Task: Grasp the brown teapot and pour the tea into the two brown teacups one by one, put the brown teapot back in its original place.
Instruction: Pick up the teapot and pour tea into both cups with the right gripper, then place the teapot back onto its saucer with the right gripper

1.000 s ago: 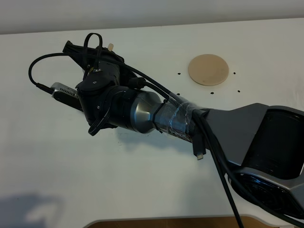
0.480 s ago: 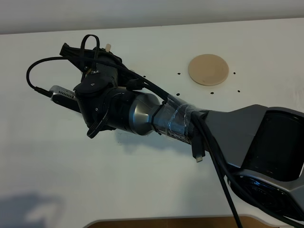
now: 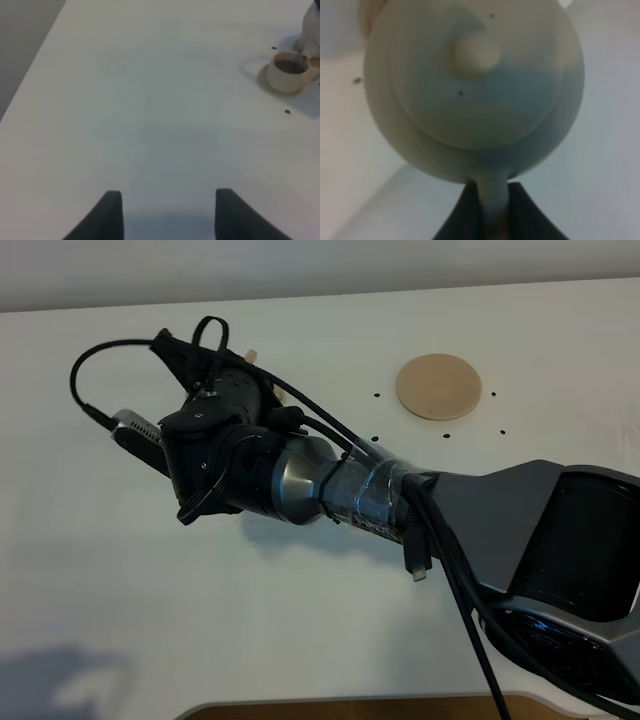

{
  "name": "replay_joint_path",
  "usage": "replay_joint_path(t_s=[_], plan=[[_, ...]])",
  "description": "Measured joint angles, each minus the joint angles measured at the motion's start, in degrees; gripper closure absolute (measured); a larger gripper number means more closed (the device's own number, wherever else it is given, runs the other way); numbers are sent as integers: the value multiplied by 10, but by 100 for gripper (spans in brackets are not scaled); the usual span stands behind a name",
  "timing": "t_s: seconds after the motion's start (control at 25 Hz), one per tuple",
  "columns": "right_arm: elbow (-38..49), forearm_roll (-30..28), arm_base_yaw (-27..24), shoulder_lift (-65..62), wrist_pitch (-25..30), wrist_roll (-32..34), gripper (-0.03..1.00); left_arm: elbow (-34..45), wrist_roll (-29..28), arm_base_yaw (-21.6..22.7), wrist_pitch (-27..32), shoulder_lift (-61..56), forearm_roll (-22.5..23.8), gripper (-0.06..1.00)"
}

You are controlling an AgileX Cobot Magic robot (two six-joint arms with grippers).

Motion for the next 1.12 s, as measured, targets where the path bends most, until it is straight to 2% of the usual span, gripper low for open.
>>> replay_joint_path(t_s=[0.2,0.36,0.76,1.12], plan=[[-5,38,0,0,20,68,88,0,0,0,0,0,0,50],[-29,90,0,0,51,96,88,0,0,0,0,0,0,50],[-110,272,0,-1,188,195,88,0,0,0,0,0,0,50],[-139,459,-7,-7,196,251,88,0,0,0,0,0,0,50]])
